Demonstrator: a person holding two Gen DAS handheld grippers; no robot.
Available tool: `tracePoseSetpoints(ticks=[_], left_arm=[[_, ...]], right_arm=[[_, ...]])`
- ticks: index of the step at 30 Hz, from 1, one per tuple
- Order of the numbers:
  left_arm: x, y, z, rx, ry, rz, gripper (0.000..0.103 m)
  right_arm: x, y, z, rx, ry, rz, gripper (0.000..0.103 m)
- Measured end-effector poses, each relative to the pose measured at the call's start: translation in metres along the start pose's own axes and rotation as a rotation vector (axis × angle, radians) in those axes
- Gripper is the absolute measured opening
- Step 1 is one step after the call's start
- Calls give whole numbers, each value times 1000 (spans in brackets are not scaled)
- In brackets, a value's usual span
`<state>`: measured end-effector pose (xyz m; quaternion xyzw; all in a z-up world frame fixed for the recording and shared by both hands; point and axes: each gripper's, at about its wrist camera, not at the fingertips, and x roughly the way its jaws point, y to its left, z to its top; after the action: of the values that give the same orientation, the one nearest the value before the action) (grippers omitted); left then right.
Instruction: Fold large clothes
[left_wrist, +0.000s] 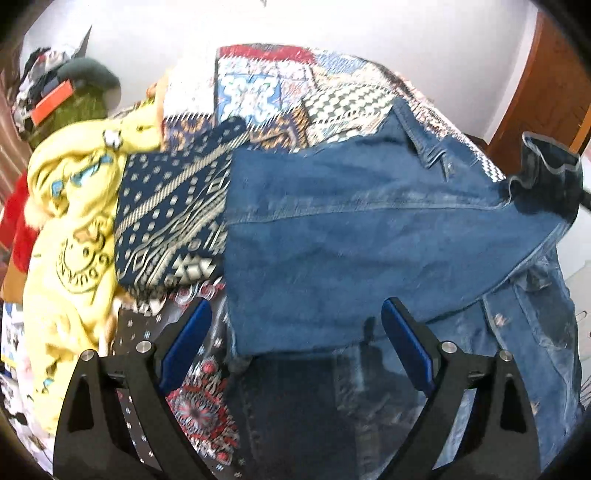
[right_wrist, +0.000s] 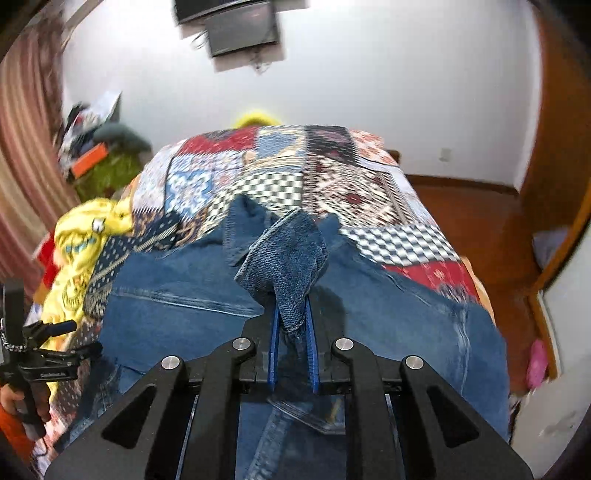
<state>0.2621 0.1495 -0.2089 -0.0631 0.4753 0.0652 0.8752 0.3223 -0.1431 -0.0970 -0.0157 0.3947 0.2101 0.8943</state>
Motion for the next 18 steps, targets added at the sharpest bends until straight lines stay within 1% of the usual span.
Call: tracePoseSetpoints(ticks=[1, 4, 6, 7, 9, 13, 15, 17, 18], left_arm=[[3, -3, 1, 5, 7, -3, 94], [27, -12, 0, 13, 68, -3, 94], [44, -18, -5, 22, 116, 9, 94], [51, -19, -9, 23, 126, 11, 94], [49, -18, -14, 6, 110, 3, 94], [50, -14, -15, -9, 121, -15, 95], [48, -16, -16, 5, 120, -9, 95], [45, -19, -18, 24, 121, 2, 95], [44, -20, -19, 32, 123, 8, 95]], right_arm=[[1, -9, -4, 32, 9, 10, 11], [6, -29, -15, 103, 45, 28, 11], [14, -41, -26, 133, 76, 21, 11], [18, -47, -30, 148, 94, 21, 11], [27, -58, -42, 182, 136, 29, 11], [34, -70, -58, 210, 196, 33, 11], [34, -73, -63, 220, 216, 39, 13], [30, -76, -66, 211, 221, 25, 18], [27, -76, -67, 207, 219, 14, 18]])
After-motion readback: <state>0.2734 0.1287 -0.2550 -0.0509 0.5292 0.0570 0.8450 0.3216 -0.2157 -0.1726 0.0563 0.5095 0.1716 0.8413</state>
